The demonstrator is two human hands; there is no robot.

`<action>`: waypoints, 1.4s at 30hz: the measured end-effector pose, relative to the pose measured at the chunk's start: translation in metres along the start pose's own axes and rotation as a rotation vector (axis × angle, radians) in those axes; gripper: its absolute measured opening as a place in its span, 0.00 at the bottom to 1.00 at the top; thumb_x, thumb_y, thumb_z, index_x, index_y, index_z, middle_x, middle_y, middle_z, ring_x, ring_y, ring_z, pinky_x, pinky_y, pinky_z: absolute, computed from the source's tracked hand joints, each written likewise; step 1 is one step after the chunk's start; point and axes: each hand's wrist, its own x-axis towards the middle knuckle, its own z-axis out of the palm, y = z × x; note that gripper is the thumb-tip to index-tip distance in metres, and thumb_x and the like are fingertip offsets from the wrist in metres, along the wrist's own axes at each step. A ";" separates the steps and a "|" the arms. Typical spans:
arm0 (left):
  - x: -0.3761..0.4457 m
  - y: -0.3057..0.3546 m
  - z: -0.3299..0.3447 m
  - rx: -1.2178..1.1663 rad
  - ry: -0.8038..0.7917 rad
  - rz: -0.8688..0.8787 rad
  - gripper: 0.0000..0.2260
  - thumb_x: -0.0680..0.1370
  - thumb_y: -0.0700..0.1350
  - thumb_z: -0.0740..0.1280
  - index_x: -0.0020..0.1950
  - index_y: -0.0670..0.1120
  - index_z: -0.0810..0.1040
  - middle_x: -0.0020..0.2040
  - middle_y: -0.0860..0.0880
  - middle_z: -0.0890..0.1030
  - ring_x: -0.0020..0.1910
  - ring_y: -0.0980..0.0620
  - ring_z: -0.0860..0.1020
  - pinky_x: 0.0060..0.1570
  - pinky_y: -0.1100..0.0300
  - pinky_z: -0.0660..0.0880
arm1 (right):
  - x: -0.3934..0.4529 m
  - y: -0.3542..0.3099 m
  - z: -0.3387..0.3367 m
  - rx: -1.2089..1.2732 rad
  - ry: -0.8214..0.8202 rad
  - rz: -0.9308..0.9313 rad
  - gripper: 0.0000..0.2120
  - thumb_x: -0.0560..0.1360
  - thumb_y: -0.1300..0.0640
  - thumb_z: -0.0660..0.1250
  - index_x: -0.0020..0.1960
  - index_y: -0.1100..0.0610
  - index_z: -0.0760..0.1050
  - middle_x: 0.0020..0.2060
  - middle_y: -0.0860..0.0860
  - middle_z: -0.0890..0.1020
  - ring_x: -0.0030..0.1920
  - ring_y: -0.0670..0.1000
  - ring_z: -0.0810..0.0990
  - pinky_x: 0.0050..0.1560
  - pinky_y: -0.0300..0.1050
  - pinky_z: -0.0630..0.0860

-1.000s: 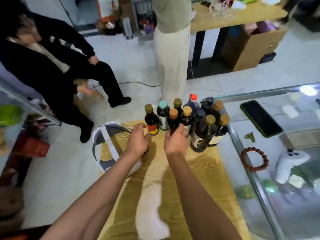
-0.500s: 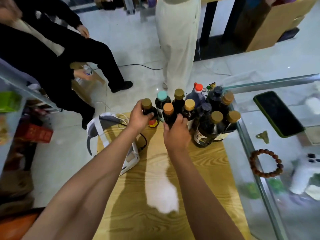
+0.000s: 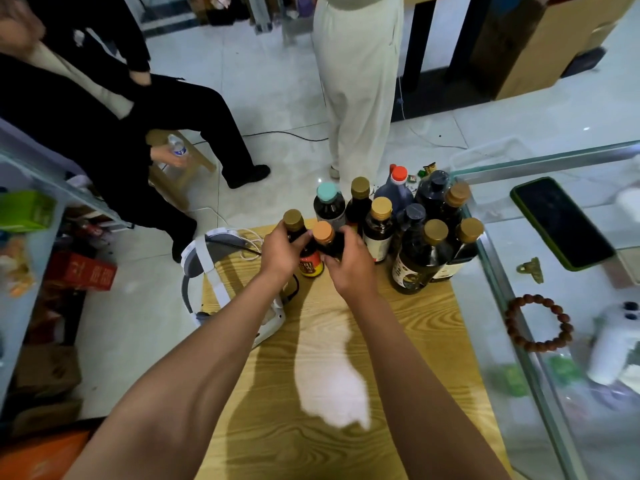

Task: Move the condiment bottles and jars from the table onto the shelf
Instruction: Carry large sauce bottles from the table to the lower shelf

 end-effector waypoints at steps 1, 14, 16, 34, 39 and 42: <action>-0.003 -0.001 -0.001 -0.006 0.016 -0.006 0.15 0.75 0.53 0.71 0.55 0.44 0.77 0.52 0.46 0.82 0.52 0.45 0.80 0.49 0.53 0.75 | 0.001 0.002 -0.001 0.024 -0.006 0.002 0.26 0.73 0.56 0.74 0.67 0.56 0.68 0.61 0.55 0.78 0.62 0.57 0.76 0.59 0.53 0.75; -0.082 0.016 -0.046 0.119 0.007 0.347 0.21 0.71 0.62 0.71 0.54 0.47 0.82 0.51 0.50 0.85 0.49 0.51 0.81 0.42 0.60 0.72 | -0.080 -0.009 -0.055 0.305 0.031 0.119 0.29 0.68 0.61 0.78 0.67 0.54 0.74 0.59 0.50 0.82 0.61 0.49 0.79 0.64 0.51 0.76; -0.105 0.018 -0.054 0.150 -0.031 0.432 0.23 0.71 0.64 0.70 0.55 0.48 0.82 0.51 0.49 0.85 0.49 0.50 0.82 0.43 0.57 0.75 | -0.110 -0.019 -0.069 0.331 0.064 0.117 0.29 0.69 0.65 0.77 0.68 0.57 0.75 0.59 0.50 0.81 0.61 0.47 0.78 0.64 0.46 0.75; -0.331 0.071 -0.073 0.164 -0.308 0.931 0.26 0.68 0.72 0.63 0.43 0.49 0.80 0.35 0.52 0.82 0.33 0.52 0.79 0.31 0.54 0.75 | -0.412 -0.051 -0.149 0.381 0.593 0.279 0.27 0.67 0.63 0.79 0.61 0.53 0.71 0.58 0.54 0.81 0.57 0.53 0.81 0.43 0.37 0.80; -0.411 0.104 -0.048 0.114 -0.418 1.095 0.31 0.65 0.76 0.58 0.44 0.50 0.81 0.35 0.52 0.82 0.33 0.52 0.79 0.33 0.53 0.78 | -0.495 -0.040 -0.188 0.381 0.790 0.334 0.25 0.67 0.64 0.79 0.59 0.53 0.72 0.55 0.54 0.82 0.55 0.50 0.82 0.49 0.40 0.79; -0.463 0.128 -0.030 0.096 -0.509 1.163 0.28 0.66 0.73 0.64 0.44 0.49 0.81 0.35 0.51 0.82 0.34 0.50 0.79 0.35 0.52 0.77 | -0.551 -0.030 -0.212 0.390 0.895 0.351 0.26 0.68 0.62 0.79 0.61 0.53 0.72 0.55 0.49 0.81 0.53 0.43 0.81 0.44 0.33 0.79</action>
